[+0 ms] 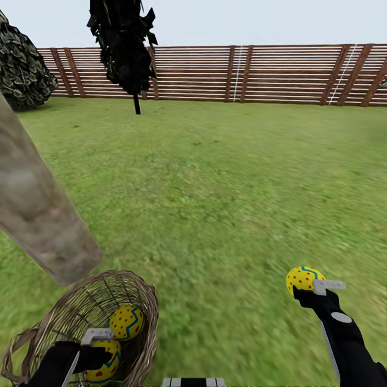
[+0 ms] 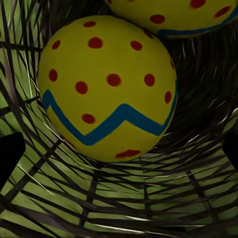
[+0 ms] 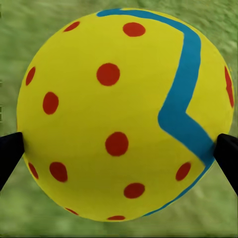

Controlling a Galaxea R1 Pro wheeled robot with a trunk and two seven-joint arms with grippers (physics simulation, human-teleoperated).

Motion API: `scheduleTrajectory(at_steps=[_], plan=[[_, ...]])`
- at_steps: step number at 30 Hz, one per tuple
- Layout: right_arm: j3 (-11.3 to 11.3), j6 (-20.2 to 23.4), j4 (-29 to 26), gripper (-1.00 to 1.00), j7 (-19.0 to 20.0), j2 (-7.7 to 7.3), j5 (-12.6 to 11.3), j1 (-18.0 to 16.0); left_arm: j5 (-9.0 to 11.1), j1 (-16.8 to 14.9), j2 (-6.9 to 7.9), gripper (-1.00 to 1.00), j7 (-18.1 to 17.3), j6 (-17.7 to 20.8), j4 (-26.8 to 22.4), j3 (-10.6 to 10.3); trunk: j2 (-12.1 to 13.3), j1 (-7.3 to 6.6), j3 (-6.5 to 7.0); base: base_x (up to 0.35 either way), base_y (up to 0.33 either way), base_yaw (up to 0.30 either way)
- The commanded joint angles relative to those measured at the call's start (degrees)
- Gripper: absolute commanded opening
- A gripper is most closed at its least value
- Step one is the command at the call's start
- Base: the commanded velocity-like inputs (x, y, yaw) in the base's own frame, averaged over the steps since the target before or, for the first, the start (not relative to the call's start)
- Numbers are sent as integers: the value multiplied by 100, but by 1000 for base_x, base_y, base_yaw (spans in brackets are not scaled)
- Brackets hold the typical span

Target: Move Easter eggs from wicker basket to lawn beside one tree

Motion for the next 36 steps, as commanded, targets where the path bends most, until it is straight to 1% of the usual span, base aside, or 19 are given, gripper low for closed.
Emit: scheduleTrajectory(at_steps=[1, 3, 6, 8, 10, 13, 16, 22, 29, 32, 36], plan=[[-12, 28, -9, -100, 57, 45, 59, -3, -60, -2, -1, 100, -54, 17, -13, 15, -4, 1, -28, 0, 0, 0], [-12, 28, -9, -100, 57, 101, 60, -3, -60, -2, 4, 100, -54, 17, -43, 24, -6, 6, -72, 0, 0, 0], [-12, 28, -9, -100, 57, 113, 62, -3, -60, -2, 20, 100, -54, 17, -94, 33, -10, 14, -138, 0, 0, 0], [-12, 28, -9, -100, 57, 115, 66, -3, -58, -2, 18, 100, -54, 17, -124, 76, -10, 14, -138, 0, 0, 0], [-12, 28, -3, -100, 57, 113, 67, -3, -50, -2, 1, 100, -54, 17, -126, 235, -10, 14, -138, 0, 0, 0], [-12, 28, -3, -100, 57, 113, 66, -3, -30, -2, -6, 100, -60, 17, -110, 252, -10, 14, -138, 34, 0, 0], [-19, 28, -5, -100, 57, 113, 65, -3, 29, -2, -9, 100, -70, 17, -84, 248, -10, 14, -138, 223, 0, 0], [-20, 28, -16, -100, 57, 113, 64, -3, 45, -2, -21, 100, -63, 16, -110, 256, -10, 14, -138, 25, 0, 0], [-21, 28, -9, -100, 66, 119, 63, -3, 48, -2, -8, 100, -63, 17, -76, 255, -20, 32, -293, 0, 0, 0], [-21, 28, -9, -100, 66, 116, 63, -3, 68, -2, 9, 100, -63, 19, -182, 272, -24, 40, -360, 0, 0, 0], [-21, 28, -9, -100, 66, 115, 64, -3, 78, -2, -13, 100, -75, 40, -408, 315, -29, 50, -449, 0, 0, 0]])
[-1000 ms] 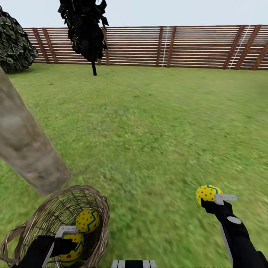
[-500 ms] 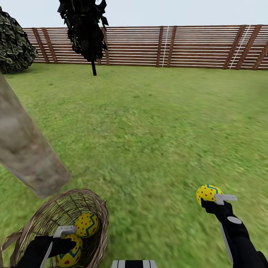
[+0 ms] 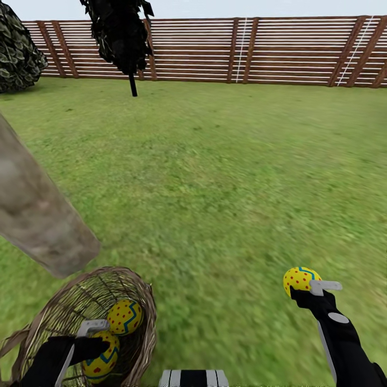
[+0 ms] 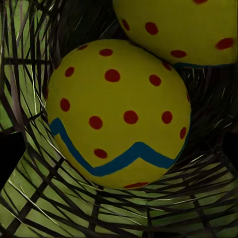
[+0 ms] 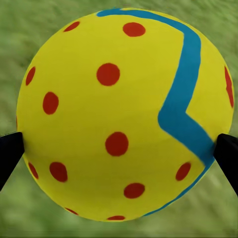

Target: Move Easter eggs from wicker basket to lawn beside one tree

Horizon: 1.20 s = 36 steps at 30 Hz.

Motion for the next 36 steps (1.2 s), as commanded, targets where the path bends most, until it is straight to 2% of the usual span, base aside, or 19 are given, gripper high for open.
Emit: scheduleTrajectory(at_steps=[1, 9, 12, 14, 18, 21, 29, 33, 35, 36], plan=[[-12, 28, -14, -100, 57, 1, 57, -3, -59, -2, -5, 100, -57, 19, -40, 12, -3, 1, -27, 0, 0, 0], [-12, 28, -19, -100, 57, 1, 58, -3, -58, -2, -7, 100, -59, 23, -153, 13, -14, 22, -205, 0, 0, 0], [-12, 28, -19, -100, 58, 1, 57, -3, -65, -2, -7, 100, -59, 21, -69, 32, -18, 30, -271, 0, 0, 0], [-12, 28, -17, -100, 58, 5, 57, -3, -54, -2, -7, 100, -59, 17, 257, 135, -21, 35, -315, 0, 0, 0], [-12, 28, -10, -100, 57, 9, 54, -3, 301, -2, 15, 100, -48, 74, 566, 187, -26, 45, -404, 0, 0, 0], [-12, 28, -10, -100, 57, 9, 53, -3, 343, -2, 11, 100, -55, 112, 512, 195, -30, 53, -470, 0, 0, 0], [-12, 28, -10, -100, 57, 27, 58, -3, 480, -2, -6, 100, -65, 103, 87, 210, -30, 53, -470, 0, 0, 0], [-5, 28, -2, -100, 57, 52, 61, -3, 703, -2, 10, 100, -44, 34, 54, 230, -32, 55, -493, 0, 0, 0], [-3, 28, 10, -100, 57, 63, 62, -3, 726, -2, 10, 100, -42, 23, 45, 232, -34, 61, -537, 0, 0, 0], [-3, 28, 10, -100, 57, 126, 62, -3, 731, -2, 10, 100, -42, 17, 44, 233, -36, 63, -559, 0, 0, 0]])
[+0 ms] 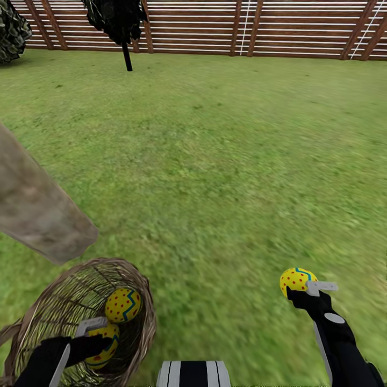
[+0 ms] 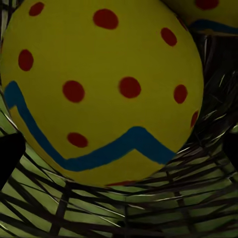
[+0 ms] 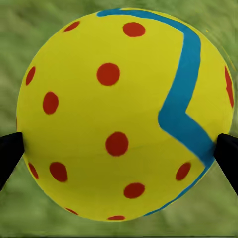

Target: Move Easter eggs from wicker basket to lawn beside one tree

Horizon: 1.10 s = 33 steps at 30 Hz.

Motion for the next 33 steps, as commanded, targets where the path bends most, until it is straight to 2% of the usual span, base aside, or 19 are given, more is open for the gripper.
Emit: scheduleTrajectory(at_steps=[1, 5, 7, 12, 14, 16, 20, 23, 26, 33], plan=[[-12, 26, -10, -100, 57, 32, 62, -3, -18, -2, -3, 100, -34, 23, -6, 11, -3, 1, -27, 0, 0, 0], [-12, 28, -5, -100, 57, 54, 64, -3, 22, -2, 5, 100, -34, 15, -55, 12, -9, 12, -116, 0, 0, 0], [-12, 28, -3, -100, 57, 62, 68, -3, 117, -2, 7, 100, -33, 14, -94, 13, -11, 17, -160, 0, 0, 0], [-14, 28, -11, -100, 66, 63, 70, -3, 204, -2, 1, 100, -25, 13, -216, 19, -11, 17, -160, 0, 0, 0], [-12, 28, -7, -100, 66, 63, 69, -3, 375, -2, 21, 100, -20, 13, -292, 38, -11, 17, -160, 0, 0, 0], [-12, 28, 2, -100, 59, 64, 70, -3, 476, -2, 29, 100, -23, 13, -303, 339, -11, 17, -160, 0, 0, 0], [-12, 28, 6, -100, 66, 64, 70, -3, 481, -2, 57, 100, -19, -179, -289, 481, -11, 17, -160, 0, 0, 0], [-12, 28, 6, -100, 66, 67, 70, -3, 454, -2, 70, 100, -22, -214, -234, 664, -11, 17, -160, 0, 0, 0], [138, 28, 6, -100, 62, 65, 70, -3, 444, -2, 53, 100, -17, -216, -133, 670, -11, 17, -160, 0, 0, 0], [164, 28, -3, -100, 58, 64, 70, -3, 429, -2, 13, 100, -17, -415, 229, 609, -17, 27, -248, 0, 0, 0]])
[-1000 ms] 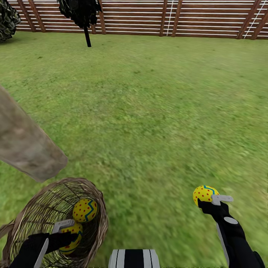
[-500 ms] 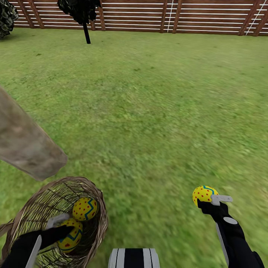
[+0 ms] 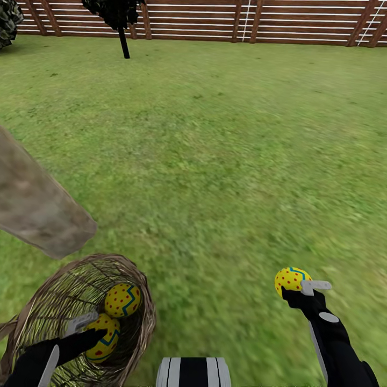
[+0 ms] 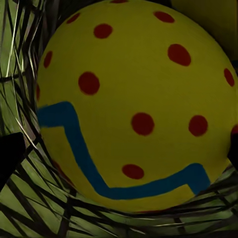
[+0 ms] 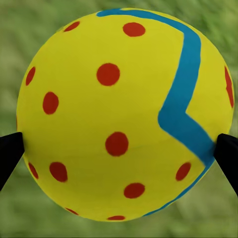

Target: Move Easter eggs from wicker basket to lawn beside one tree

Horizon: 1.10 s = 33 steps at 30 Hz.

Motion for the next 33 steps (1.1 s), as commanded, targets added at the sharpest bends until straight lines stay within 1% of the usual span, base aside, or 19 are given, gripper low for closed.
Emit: scheduleTrajectory(at_steps=[1, 12, 13, 31, 33], plan=[[-12, 28, -10, -100, 57, 2, 58, -2, -166, -1, -4, 100, 9, 3, 164, 18, -1, 0, -4, 0, 0, 0], [-12, 28, -10, -100, 56, 2, 58, -2, -173, -1, -6, 100, 5, -7, 184, 20, -1, 0, -4, 0, 0, 0], [-12, 28, -10, -100, 56, 2, 58, -2, -173, -1, -6, -100, 2, -7, 190, 15, -1, 0, -4, 0, 0, 0], [-6, 28, 8, -100, 49, 5, 74, 3, -165, -1, -21, -100, 0, -7, 209, 1, -1, 0, -4, 0, 0, 0], [-6, 30, 8, -100, 50, 7, 75, 4, -165, -1, -23, -100, 0, -7, 299, 0, -1, 0, -4, 0, 0, 0]])
